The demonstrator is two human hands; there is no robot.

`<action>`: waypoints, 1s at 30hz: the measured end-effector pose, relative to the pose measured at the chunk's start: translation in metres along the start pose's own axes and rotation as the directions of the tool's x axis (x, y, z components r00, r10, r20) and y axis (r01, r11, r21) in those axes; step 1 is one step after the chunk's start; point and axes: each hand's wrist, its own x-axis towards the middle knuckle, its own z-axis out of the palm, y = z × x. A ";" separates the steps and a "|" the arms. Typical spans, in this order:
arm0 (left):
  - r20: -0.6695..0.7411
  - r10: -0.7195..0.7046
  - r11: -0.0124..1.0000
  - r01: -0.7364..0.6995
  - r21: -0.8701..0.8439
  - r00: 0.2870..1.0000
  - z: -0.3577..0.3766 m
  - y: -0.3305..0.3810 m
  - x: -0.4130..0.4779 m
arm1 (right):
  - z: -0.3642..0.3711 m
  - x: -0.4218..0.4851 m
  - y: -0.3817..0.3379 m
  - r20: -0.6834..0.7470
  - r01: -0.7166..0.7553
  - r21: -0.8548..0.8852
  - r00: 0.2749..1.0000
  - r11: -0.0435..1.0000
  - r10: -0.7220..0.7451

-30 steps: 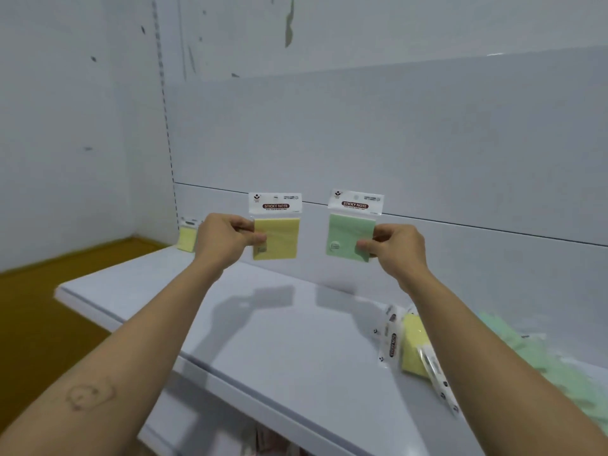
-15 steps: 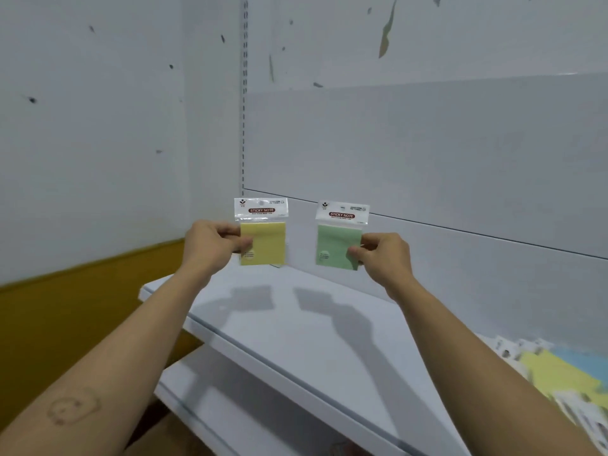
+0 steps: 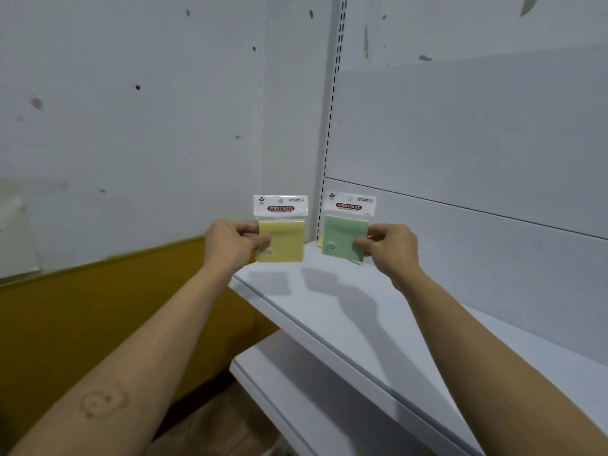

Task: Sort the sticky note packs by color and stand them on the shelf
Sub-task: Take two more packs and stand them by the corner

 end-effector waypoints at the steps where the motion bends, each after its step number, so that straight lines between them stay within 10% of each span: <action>1: -0.007 -0.007 1.000 0.007 0.002 1.000 0.001 -0.004 0.004 | 0.006 0.004 0.002 0.001 -0.004 0.010 1.000 1.000 0.004; 30: 0.227 -0.034 0.999 0.030 0.019 0.973 0.162 -0.098 0.213 | 0.080 0.152 0.127 -0.303 -0.236 0.001 0.926 0.972 0.225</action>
